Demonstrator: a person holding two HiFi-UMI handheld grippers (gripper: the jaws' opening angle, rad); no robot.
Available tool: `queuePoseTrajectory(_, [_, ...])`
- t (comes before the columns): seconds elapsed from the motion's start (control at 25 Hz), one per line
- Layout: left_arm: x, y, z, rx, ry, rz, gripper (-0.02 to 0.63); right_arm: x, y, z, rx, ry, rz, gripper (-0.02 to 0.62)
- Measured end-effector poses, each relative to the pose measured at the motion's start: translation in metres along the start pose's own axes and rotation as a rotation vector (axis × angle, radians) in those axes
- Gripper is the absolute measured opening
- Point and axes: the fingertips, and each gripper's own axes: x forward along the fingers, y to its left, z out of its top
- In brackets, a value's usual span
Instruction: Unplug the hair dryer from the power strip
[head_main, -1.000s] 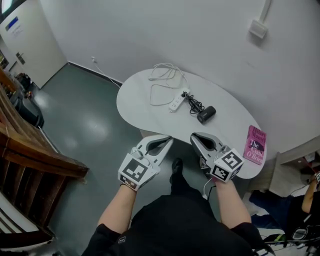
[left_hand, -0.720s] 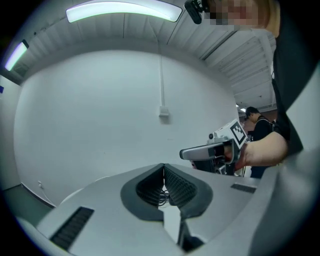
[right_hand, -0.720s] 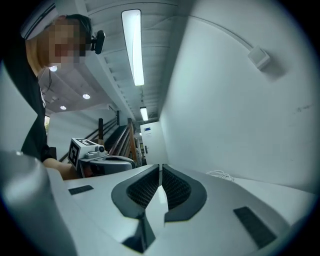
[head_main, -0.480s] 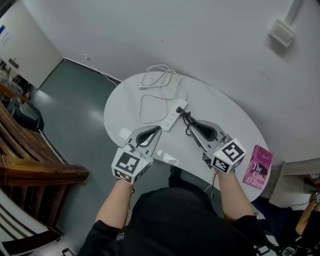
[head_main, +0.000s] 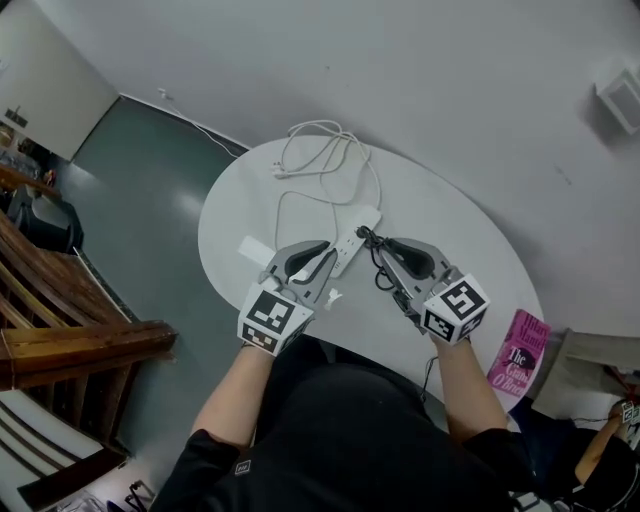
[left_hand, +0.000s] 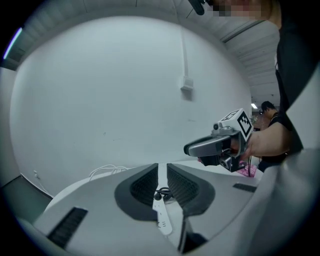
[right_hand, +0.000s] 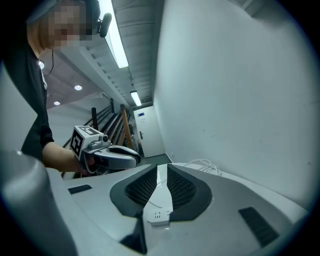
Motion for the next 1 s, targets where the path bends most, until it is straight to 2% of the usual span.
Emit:
queuePoseTrajectory(0.08, [0.015, 0.003, -0.009, -0.003, 0.02, -0.046, 0.1, 0.01, -0.006, -0.003, -0.006, 0.022, -0.018, 0.041])
queuePoseTrajectory(0.12, [0.023, 0.004, -0.015, -0.001, 0.037, -0.072, 0.11, 0.015, -0.01, -0.006, -0.006, 0.039, -0.031, 0.044])
queuePoseTrajectory(0.36, [0.071, 0.011, -0.055, 0.025, 0.126, -0.19, 0.118, 0.05, -0.038, -0.029, 0.024, 0.128, -0.071, 0.095])
queuePoseTrajectory(0.68, [0.112, 0.022, -0.108, 0.026, 0.161, -0.238, 0.118, 0.075, -0.058, -0.065, -0.002, 0.181, -0.083, 0.098])
queuePoseTrajectory(1.0, [0.127, 0.024, -0.134, 0.029, 0.178, -0.252, 0.118, 0.09, -0.062, -0.102, -0.03, 0.296, -0.122, 0.098])
